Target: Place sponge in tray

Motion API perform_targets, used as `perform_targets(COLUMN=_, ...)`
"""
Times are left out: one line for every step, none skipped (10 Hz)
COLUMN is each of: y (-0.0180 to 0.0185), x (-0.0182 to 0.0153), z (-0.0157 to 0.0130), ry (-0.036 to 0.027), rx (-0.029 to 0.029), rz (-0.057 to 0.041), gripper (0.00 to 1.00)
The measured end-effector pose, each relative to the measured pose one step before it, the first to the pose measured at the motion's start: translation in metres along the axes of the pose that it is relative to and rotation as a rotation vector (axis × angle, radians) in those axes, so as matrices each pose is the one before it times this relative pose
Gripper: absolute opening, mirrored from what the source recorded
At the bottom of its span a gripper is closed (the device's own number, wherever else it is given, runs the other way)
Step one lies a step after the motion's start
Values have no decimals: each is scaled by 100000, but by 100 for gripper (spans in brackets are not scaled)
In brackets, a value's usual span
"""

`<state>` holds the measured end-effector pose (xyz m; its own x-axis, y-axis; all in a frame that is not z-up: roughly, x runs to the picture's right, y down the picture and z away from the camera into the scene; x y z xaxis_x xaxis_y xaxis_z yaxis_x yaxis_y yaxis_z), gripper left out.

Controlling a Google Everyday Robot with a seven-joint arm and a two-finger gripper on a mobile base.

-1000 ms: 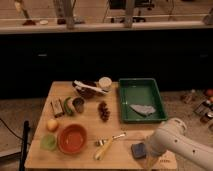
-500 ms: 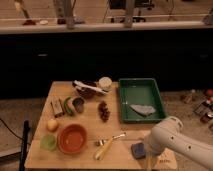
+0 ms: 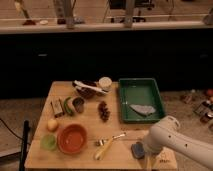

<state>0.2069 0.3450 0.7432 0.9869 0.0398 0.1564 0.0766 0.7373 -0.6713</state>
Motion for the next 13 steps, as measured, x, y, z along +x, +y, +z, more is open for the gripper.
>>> perform_targets(y=5, x=38, z=175, ry=-17, rx=-268, rz=28, gripper=78)
perform_targets(y=38, x=16, z=121, ry=24, rx=-103, rz=-113, gripper=70)
perform_targets(y=62, x=13, z=54, ry=208, rx=-154, rz=-260, gripper=61)
perform_targets(y=64, x=-53, z=31, ry=193, rx=-275, rz=-756, gripper=48)
perform_targets(y=78, x=-46, z=22, ry=156, rx=-366, rz=-697, gripper=40)
perform_targets(y=113, x=-116, z=-43, ry=303, rx=-484, rz=-1180, gripper=28)
perform_targets(y=35, x=-185, z=-91, ry=292, rx=-279, rz=-1009, gripper=20)
perform_targets(y=39, x=-161, z=-99, ry=230, rx=-143, rz=-856, gripper=11)
perform_targets(y=115, x=-40, z=-141, ry=305, rx=-78, rz=-454, gripper=2)
perform_targets(y=-8, x=30, z=-173, ry=108, rx=257, rz=49, gripper=0)
perform_targets(y=-13, x=15, z=-160, ry=62, rx=243, rz=39, gripper=0)
perform_targets(y=23, x=60, z=-162, ry=103, rx=302, rz=181, gripper=0)
perform_targets(y=-90, x=17, z=-206, ry=3, rx=771, rz=224, gripper=0)
